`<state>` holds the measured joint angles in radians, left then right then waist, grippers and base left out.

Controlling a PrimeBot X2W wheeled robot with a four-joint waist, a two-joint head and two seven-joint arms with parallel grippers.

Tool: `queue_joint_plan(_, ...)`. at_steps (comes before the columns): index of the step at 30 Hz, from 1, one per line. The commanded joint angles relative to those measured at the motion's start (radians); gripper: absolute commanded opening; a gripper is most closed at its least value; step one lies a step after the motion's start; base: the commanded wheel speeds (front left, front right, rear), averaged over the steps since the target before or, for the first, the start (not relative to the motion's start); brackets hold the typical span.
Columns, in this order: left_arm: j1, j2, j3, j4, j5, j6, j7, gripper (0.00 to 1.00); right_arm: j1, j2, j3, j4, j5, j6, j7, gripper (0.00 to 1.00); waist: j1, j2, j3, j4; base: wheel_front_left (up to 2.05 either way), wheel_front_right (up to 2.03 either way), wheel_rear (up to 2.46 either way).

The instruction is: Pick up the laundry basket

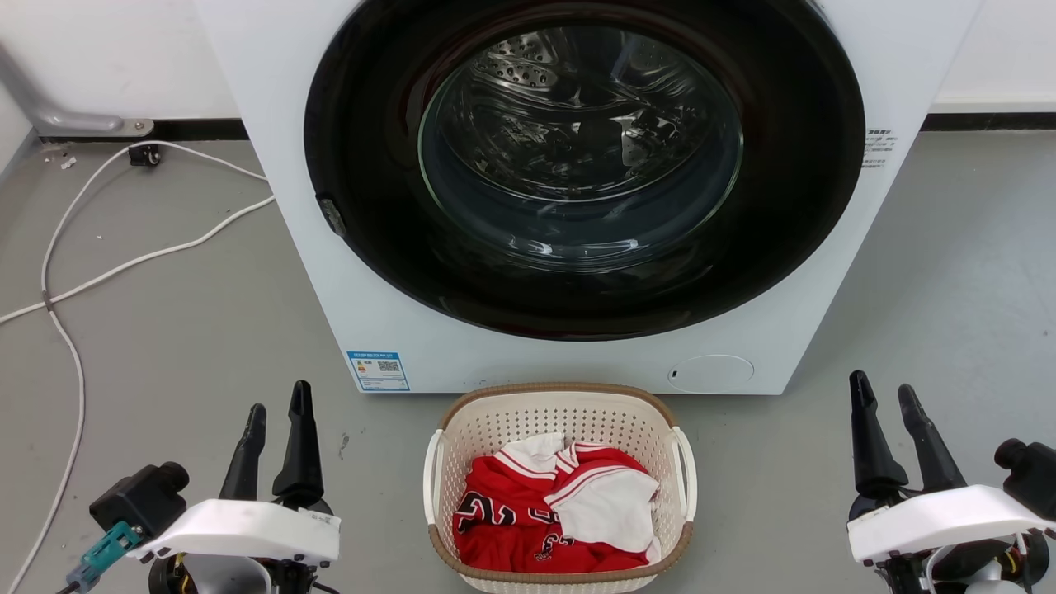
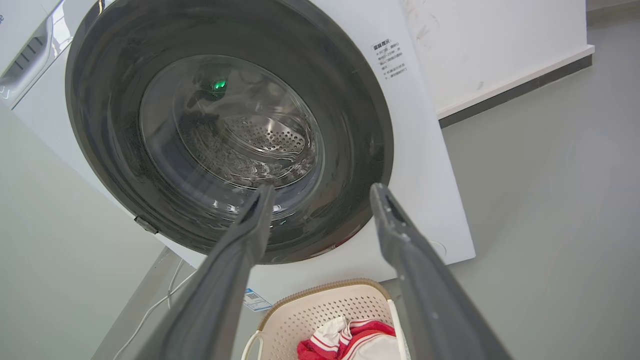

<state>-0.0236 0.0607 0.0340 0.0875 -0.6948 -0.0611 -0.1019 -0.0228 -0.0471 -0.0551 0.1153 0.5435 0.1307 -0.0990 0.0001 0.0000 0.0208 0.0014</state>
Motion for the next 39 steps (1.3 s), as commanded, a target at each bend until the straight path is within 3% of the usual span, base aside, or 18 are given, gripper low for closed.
queue_joint_plan(1,0.004,0.007,-0.003,-0.017,0.036,-0.003,-0.011,1.0,-0.004,-0.004,0.002,-0.019,-0.042,0.0,-0.013,1.0,-0.0001,0.0,0.001,0.0,0.0,0.0,0.0)
queue_joint_plan(39,0.052,-0.005,-0.009,-0.019,0.436,-0.001,-0.107,1.0,0.042,-0.004,0.001,-0.034,-0.465,0.0,-0.109,1.0,-0.0001,0.0,0.014,0.0,0.0,0.0,0.0)
